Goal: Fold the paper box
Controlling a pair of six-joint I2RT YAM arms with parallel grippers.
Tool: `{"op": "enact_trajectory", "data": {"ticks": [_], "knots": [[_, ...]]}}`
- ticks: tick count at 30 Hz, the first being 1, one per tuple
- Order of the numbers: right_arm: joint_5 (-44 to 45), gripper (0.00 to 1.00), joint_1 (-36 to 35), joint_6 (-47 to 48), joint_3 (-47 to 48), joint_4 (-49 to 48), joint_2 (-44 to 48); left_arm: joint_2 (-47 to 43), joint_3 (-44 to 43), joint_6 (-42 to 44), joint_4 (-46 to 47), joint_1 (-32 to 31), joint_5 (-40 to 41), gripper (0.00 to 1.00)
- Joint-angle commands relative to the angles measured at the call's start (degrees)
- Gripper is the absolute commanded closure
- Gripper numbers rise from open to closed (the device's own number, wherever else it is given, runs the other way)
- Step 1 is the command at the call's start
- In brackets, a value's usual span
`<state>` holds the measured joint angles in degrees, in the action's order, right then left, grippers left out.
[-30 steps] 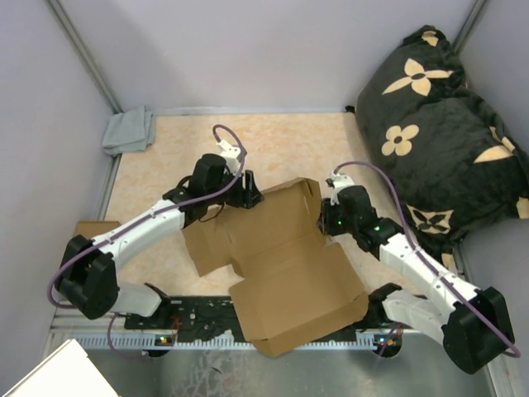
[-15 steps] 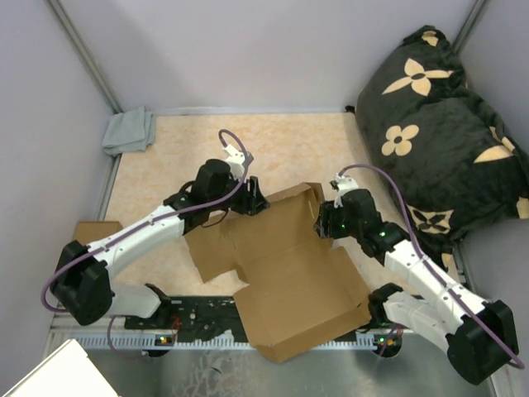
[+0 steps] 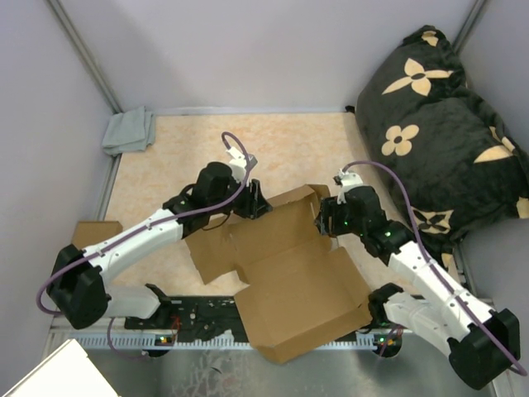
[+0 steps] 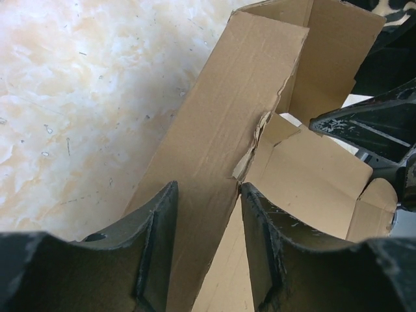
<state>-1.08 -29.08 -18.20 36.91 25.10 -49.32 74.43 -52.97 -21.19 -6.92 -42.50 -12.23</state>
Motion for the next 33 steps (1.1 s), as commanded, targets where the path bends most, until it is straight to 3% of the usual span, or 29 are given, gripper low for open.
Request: {"op": "enact_trajectory", "data": {"ticks": [1,12,22,30,33], "knots": [[1.5,0.36,-0.5,1.3,2.7,-0.1,-0.8,1.1,0.6,0.5,-2.6,-1.1,0.5,0.51],[1.4,0.33,-0.5,1.3,3.5,-0.8,1.1,1.4,-1.2,1.8,-4.4,-3.1,3.2,0.54],[12.8,0.21,0.0,1.5,8.2,-3.7,4.2,0.4,-0.9,0.7,-4.2,-4.0,2.1,0.57],[11.7,0.20,9.4,0.6,11.4,-11.4,-0.4,-1.3,-1.0,-0.1,-3.9,-5.6,1.8,0.58],[7.0,0.22,14.3,-0.1,11.5,-13.8,-2.8,-1.1,-0.7,-0.3,-3.6,-5.9,2.1,0.59]]}}
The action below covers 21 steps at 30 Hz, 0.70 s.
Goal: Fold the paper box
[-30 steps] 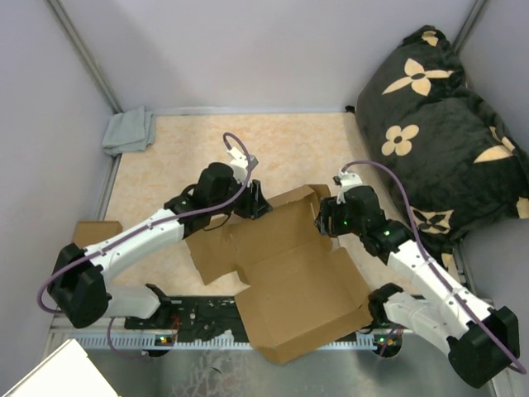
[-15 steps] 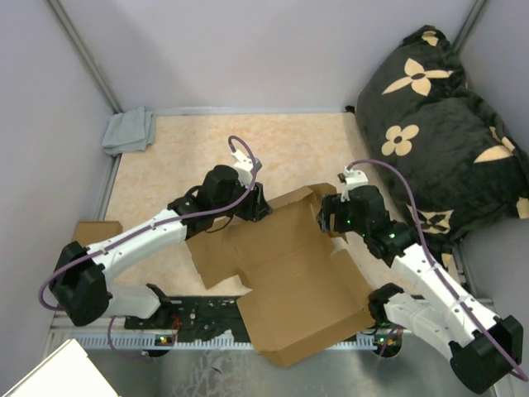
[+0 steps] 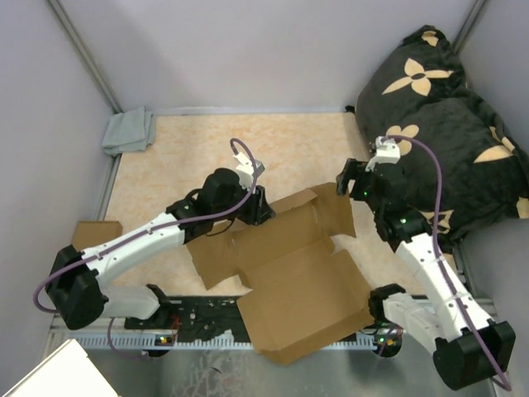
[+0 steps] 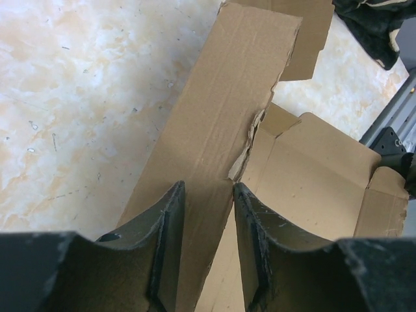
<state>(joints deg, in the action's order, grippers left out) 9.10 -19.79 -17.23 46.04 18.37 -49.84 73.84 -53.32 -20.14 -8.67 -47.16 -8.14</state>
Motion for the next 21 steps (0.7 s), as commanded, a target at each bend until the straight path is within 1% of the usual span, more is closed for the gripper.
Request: {"op": "enact_trajectory", "data": {"ticks": [1,3,6,10,16,19,21], "knots": [[-6.2,0.22,5.6,-0.3,2.8,-6.9,-3.4,-0.2,-0.4,-1.3,-1.9,-1.2,-2.0,0.59],[-10.7,0.22,5.7,0.9,3.6,-5.6,-5.7,0.1,-0.5,-1.5,-1.9,-1.3,-2.4,0.59],[-12.1,0.22,5.7,2.1,2.7,-4.1,-7.7,0.3,-0.5,-1.7,-1.5,-1.7,-2.5,0.59],[-14.9,0.23,5.7,3.4,0.9,-3.2,-6.6,0.5,-0.6,-1.7,-1.6,-2.1,-2.5,0.59],[-9.6,0.23,5.7,4.8,0.0,-0.4,-7.2,0.9,-0.9,-1.8,-1.7,-2.4,-2.5,0.59],[-9.1,0.23,5.7,5.6,1.1,0.9,-9.5,1.2,-1.0,-1.9,-1.7,-2.5,-2.6,0.60],[-9.7,0.26,5.6,6.2,1.9,1.7,-10.9,1.2,-1.1,-2.1,-1.7,-2.7,-2.5,0.60]]}}
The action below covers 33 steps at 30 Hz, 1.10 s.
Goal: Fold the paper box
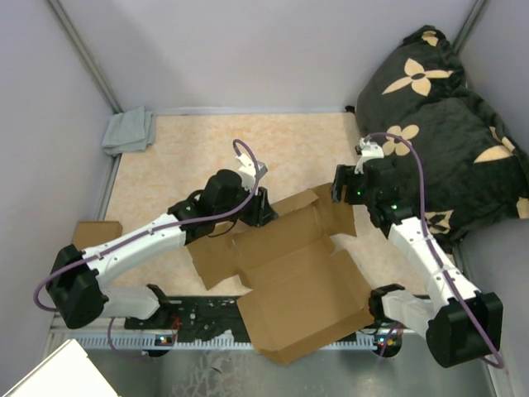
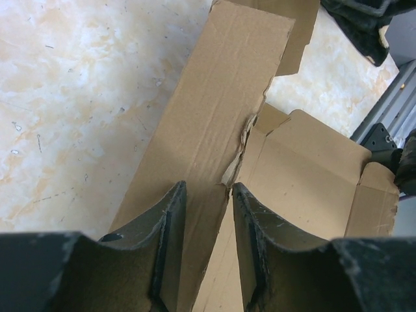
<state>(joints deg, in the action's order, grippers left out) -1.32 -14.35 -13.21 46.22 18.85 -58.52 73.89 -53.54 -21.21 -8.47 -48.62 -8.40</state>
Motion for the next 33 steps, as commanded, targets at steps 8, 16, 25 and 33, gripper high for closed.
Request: {"op": "enact_trajectory", "data": {"ticks": [8,16,25,33], "knots": [[-3.0,0.67,0.2,2.8,1.1,1.9,-3.1,0.9,-0.8,-1.3,-1.9,-1.8,-1.6,0.60],[-2.0,0.97,0.2,1.6,-5.9,-14.5,-0.4,2.6,-3.5,1.0,-1.6,-1.8,1.7,0.60],[6.0,1.00,0.2,-0.4,-22.8,-54.6,3.7,3.8,-10.0,7.0,-0.5,-1.6,13.3,0.58],[7.3,1.00,0.2,-2.7,-23.5,-77.9,-9.1,8.1,-16.9,8.7,2.2,5.0,23.9,0.56]]}}
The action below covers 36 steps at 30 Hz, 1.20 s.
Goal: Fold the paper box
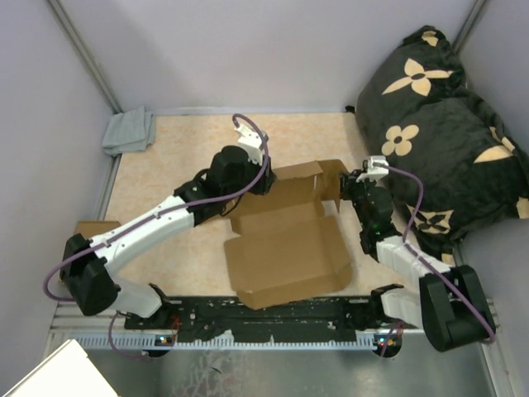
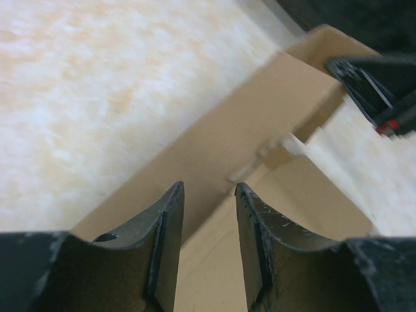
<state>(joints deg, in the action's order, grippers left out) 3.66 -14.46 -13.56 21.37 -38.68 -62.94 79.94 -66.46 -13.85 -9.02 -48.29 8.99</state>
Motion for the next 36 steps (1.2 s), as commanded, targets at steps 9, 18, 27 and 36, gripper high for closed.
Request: {"op": "enact_trajectory", "data": {"ticks": [9,18,27,36], "knots": [[-1.3,1.00,0.3,-2.8,9.0,-25.3,-18.5,12.0,-10.0,-1.1,6.3,16.0,2.5,0.55],[-2.7,1.00,0.3,-4.5,15.2,-16.4,-20.7,19.9,-11.9,-1.5,5.6,16.5,-0.3,0.57],[-5.2,0.99,0.4,-6.9,29.4,3.5,-21.9,21.1,-13.3,-0.8,4.9,16.6,-0.5,0.58],[-5.7,0.97,0.3,-5.2,33.4,9.2,-25.9,21.9,-13.9,-0.7,4.5,16.6,-3.0,0.60]]}}
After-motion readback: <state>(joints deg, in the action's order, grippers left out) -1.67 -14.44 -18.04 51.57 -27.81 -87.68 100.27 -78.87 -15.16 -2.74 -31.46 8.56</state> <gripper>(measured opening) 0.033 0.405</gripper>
